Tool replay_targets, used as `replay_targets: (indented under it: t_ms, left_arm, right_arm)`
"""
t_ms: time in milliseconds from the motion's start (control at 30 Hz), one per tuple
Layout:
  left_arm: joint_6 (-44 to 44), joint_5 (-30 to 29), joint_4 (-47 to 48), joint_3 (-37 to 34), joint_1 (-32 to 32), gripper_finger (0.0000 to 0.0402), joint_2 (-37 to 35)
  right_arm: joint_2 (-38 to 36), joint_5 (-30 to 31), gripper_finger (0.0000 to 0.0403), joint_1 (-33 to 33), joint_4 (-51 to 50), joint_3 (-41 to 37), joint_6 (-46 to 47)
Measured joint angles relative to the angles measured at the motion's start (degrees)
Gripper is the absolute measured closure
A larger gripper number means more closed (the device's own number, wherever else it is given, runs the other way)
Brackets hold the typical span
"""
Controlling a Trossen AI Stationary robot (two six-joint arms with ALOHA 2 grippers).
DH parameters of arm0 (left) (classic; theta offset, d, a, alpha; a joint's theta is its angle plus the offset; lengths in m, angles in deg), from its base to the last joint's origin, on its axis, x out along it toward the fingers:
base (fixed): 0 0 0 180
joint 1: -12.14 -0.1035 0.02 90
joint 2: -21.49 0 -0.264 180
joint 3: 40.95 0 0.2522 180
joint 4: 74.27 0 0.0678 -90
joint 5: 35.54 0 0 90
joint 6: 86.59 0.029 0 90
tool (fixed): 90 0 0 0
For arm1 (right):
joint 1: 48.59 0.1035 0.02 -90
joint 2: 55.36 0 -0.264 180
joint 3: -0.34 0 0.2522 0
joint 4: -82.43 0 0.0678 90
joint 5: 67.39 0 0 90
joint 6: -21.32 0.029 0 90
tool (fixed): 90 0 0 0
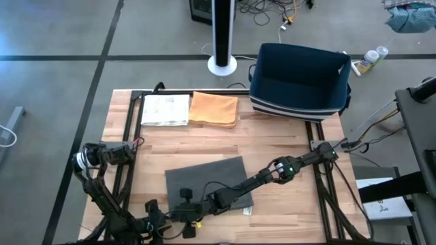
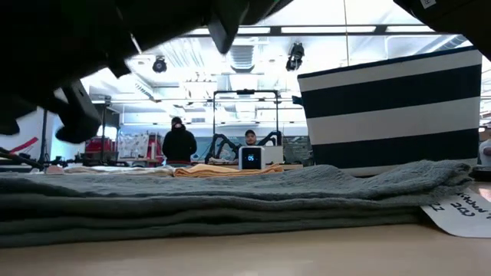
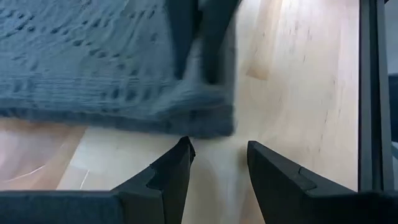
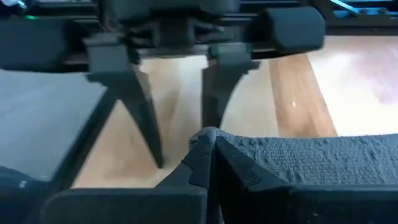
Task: Fold towel
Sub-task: Fold the black towel
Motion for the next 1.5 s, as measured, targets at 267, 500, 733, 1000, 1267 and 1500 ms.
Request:
replay_targets:
  t_ms: [267,500,733,1000,1267,1500]
  left_arm:
    - [0.0,0.4,0.9,-0.1,0.0,0.0248,-0.6]
    - [-0.9,0.2,4.1,-0.3,0.0,0.0248,-1.9]
    - [-1.4,-3.7,4.0,-1.1,0.0,0.0248,-2.3]
    - [-1.5,-3.6,3.6,-2.4,0.0,0.0248,-2.9]
    - [-0.9,-6.7,-0.6,-5.6,-0.2,0.0248,-4.9]
    - [1.7,-8.8,-15.7,-13.6,-1.1,0.0248,-5.1]
  right_arm:
    - [0.0,-4.2,0.0399,0.0,-3.3,1.3,1.4]
    - [0.3,-7.2,0.0400,0.0,-4.2,1.3,2.0]
    - [-0.5,-7.5,0.0400,0.0,-6.3,2.9,1.5]
    - [-1.2,-8.5,0.0400,0.0,-10.9,4.5,-0.3]
    - [-1.6,-8.8,0.0400,0.1,-11.1,4.5,0.0]
    - [-2.0,-9.0,0.0400,0.2,-10.9,4.5,0.0]
